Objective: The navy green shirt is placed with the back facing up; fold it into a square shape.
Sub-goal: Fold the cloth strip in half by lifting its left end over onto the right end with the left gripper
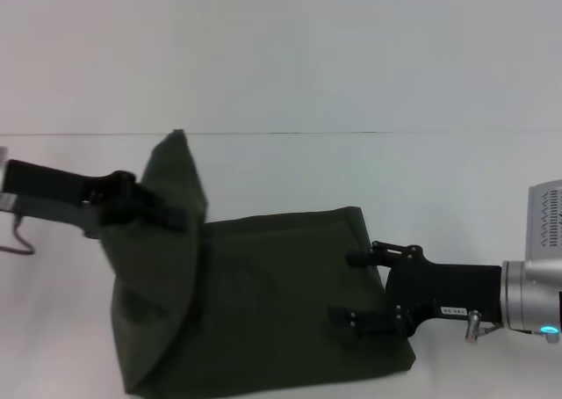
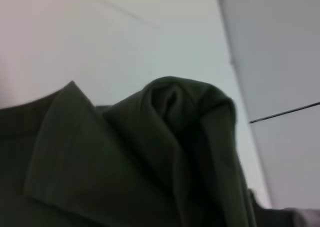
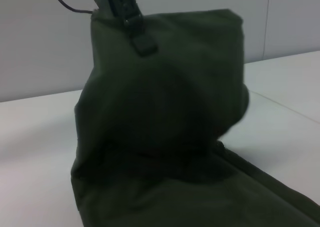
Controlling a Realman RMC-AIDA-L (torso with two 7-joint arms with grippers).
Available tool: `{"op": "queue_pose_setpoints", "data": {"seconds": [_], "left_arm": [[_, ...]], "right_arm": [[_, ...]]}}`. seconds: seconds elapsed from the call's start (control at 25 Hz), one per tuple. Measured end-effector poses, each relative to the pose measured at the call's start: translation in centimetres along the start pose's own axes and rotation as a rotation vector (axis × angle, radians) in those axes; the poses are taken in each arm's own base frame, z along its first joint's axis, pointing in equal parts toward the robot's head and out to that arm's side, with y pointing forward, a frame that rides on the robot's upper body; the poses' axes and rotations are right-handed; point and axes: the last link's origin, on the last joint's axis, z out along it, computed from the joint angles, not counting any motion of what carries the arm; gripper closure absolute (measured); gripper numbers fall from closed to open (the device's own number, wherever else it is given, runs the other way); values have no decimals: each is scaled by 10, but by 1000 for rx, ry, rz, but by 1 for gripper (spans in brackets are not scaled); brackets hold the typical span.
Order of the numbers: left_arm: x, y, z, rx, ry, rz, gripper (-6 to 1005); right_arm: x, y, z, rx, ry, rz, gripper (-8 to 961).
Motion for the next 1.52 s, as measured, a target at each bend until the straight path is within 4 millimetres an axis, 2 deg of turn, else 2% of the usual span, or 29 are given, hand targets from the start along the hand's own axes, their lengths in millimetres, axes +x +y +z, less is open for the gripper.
{"op": "queue_pose_setpoints", "data": {"seconds": [0.28, 0.68, 1.52], "left_arm": [[-6, 11, 45, -171, 43, -58, 917], [-19, 15, 87, -293, 121, -142, 900], [-32, 15, 128, -366, 222, -155, 864]], "right_arm": [[4, -1, -3, 16, 5, 6, 25], [8, 0, -6, 25, 6, 18, 26], [13, 3, -7, 28, 8, 23, 25]]}}
